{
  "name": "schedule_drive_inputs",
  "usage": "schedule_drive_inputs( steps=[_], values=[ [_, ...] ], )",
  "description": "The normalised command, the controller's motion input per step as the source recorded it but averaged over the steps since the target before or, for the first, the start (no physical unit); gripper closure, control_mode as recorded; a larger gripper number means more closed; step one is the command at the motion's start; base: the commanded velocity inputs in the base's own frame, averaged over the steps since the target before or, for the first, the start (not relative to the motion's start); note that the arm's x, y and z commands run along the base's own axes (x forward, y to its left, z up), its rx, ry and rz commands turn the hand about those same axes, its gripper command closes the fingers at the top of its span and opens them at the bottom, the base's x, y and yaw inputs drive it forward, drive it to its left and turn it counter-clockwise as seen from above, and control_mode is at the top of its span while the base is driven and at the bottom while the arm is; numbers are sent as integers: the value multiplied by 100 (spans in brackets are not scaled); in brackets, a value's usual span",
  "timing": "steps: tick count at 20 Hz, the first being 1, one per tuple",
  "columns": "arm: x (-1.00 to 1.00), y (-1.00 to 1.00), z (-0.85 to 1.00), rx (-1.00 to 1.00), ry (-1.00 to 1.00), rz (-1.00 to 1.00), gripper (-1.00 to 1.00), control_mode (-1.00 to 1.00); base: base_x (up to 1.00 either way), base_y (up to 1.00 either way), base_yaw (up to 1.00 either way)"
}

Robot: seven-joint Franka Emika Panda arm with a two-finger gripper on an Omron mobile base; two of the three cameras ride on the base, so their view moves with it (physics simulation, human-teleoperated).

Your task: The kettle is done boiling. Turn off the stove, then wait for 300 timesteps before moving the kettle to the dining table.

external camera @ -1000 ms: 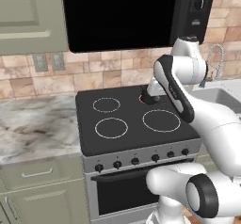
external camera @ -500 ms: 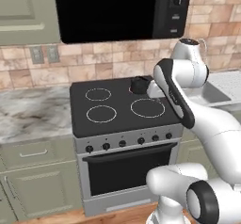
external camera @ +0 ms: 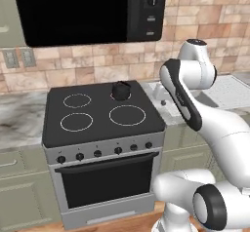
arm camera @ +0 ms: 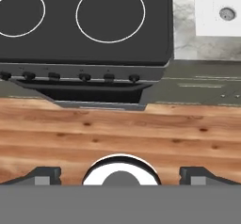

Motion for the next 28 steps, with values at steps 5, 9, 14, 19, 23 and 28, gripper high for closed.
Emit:
schedule_drive_inputs(
  steps=[5,9,14,19,23,28],
  values=[
    [0,0,0,0,0,0,-100,100,28,-36,0],
    [0,0,0,0,0,0,-100,100,56,-5,1],
    [0,0,0,0,0,0,-100,100,72,-7,4],
    [0,0,0,0,0,0,-100,100,61,-19,3],
    [0,0,0,0,0,0,-100,100,18,-30,0],
    [-2,0,0,0,0,0,-100,-100,0,0,0]
  ],
)
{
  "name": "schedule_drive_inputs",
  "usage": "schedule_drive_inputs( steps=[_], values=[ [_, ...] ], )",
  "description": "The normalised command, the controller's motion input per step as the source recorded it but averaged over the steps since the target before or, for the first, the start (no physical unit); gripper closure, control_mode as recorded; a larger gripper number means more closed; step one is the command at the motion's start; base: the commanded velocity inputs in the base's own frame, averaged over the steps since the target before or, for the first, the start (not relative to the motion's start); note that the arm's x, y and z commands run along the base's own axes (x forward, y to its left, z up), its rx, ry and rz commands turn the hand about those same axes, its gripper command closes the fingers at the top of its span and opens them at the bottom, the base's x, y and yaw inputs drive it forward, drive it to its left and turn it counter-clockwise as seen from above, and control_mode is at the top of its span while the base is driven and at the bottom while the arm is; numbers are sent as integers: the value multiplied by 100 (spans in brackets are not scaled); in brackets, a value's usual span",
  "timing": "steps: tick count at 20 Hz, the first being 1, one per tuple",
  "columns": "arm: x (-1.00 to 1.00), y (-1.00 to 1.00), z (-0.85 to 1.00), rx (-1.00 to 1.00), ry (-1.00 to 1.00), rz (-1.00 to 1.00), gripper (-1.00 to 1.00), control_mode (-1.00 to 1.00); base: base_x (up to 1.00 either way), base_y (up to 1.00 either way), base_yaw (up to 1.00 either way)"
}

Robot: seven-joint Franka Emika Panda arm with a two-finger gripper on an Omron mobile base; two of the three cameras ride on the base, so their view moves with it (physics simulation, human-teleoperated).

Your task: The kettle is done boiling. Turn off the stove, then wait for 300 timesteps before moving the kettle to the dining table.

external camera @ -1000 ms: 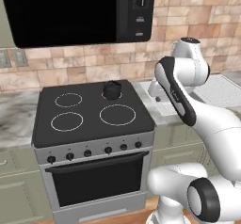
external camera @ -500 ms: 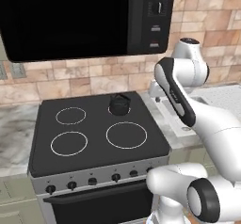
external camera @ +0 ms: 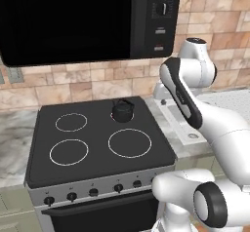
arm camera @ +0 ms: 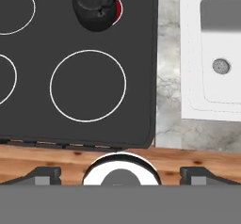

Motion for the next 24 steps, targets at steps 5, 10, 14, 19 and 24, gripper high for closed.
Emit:
schedule_drive_inputs(
  steps=[5,10,14,19,24],
  values=[
    [-27,12,0,0,-1,0,-100,-100,0,0,0],
    [-33,38,-1,-3,0,0,-100,-100,0,0,0],
    [-31,50,-1,-6,0,0,-100,-100,0,0,0],
    [-28,49,0,-7,0,0,-100,-100,0,0,0],
    [-28,46,-2,-8,0,0,-100,-100,0,0,0]
  ],
)
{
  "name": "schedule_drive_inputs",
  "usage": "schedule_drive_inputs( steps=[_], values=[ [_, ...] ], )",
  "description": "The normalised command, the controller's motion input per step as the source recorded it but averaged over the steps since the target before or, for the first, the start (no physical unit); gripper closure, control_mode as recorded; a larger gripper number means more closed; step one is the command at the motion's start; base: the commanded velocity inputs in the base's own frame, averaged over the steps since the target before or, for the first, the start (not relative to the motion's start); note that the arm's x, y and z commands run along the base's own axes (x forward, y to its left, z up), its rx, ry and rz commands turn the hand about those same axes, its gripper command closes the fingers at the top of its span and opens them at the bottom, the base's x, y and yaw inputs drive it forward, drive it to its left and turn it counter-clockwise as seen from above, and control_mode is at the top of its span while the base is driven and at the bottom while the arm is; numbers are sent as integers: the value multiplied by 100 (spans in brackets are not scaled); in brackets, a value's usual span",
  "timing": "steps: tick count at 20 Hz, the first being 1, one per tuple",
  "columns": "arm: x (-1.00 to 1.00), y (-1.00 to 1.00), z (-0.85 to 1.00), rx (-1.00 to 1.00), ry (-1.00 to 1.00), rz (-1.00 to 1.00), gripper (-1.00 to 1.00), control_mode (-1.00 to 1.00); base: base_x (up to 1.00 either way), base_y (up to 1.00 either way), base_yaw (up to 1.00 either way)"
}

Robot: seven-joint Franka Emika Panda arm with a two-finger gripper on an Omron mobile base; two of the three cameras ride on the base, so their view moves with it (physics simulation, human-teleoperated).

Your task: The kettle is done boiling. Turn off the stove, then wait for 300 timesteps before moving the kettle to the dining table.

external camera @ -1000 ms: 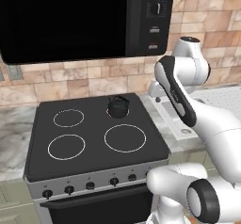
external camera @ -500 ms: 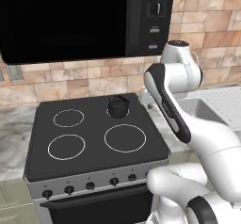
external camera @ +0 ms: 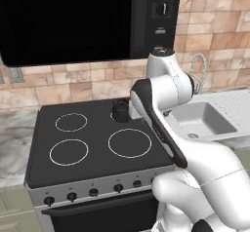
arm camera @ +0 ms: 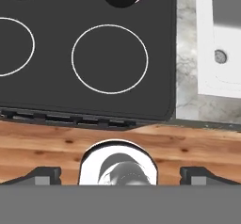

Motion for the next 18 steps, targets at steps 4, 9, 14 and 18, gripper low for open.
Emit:
schedule_drive_inputs(
  steps=[4,9,14,18],
  values=[
    [-29,41,-9,-9,0,0,-100,-100,0,0,0],
    [-32,35,-19,-10,0,1,-100,-100,0,0,0],
    [-32,40,-26,-12,0,0,-100,-100,0,0,0],
    [-24,41,-26,-10,0,0,-100,-100,0,0,0]
  ],
)
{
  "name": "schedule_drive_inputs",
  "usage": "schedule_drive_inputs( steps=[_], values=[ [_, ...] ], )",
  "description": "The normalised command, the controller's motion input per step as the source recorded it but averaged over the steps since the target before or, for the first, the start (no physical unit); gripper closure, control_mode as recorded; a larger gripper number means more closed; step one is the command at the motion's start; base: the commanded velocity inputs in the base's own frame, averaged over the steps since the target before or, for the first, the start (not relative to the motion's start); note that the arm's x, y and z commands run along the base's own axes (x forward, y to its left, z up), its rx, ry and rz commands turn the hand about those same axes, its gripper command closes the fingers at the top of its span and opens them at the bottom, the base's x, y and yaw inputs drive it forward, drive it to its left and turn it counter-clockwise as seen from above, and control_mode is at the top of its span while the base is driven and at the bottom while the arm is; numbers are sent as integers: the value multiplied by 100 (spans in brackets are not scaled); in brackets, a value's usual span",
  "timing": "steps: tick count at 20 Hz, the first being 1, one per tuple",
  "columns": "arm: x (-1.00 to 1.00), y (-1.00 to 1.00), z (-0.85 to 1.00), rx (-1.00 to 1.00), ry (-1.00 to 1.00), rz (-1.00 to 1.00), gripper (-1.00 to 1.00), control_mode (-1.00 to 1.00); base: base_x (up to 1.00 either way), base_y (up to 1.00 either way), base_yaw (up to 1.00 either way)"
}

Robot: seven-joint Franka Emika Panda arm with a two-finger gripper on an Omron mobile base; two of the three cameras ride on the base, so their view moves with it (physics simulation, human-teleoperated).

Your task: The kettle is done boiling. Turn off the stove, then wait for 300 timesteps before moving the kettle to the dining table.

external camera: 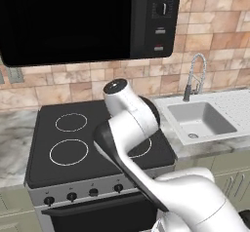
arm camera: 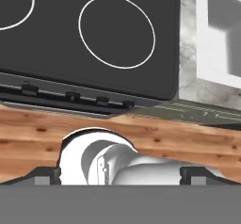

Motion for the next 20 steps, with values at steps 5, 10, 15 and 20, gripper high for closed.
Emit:
schedule_drive_inputs(
  steps=[5,10,15,20],
  values=[
    [-19,43,-31,-13,0,0,-100,-100,0,0,0],
    [-10,43,-34,-14,0,1,-100,-100,0,0,0],
    [-1,39,-30,-12,0,4,-100,-100,0,0,0],
    [0,31,-25,-11,-1,5,-100,-100,0,0,0]
  ],
)
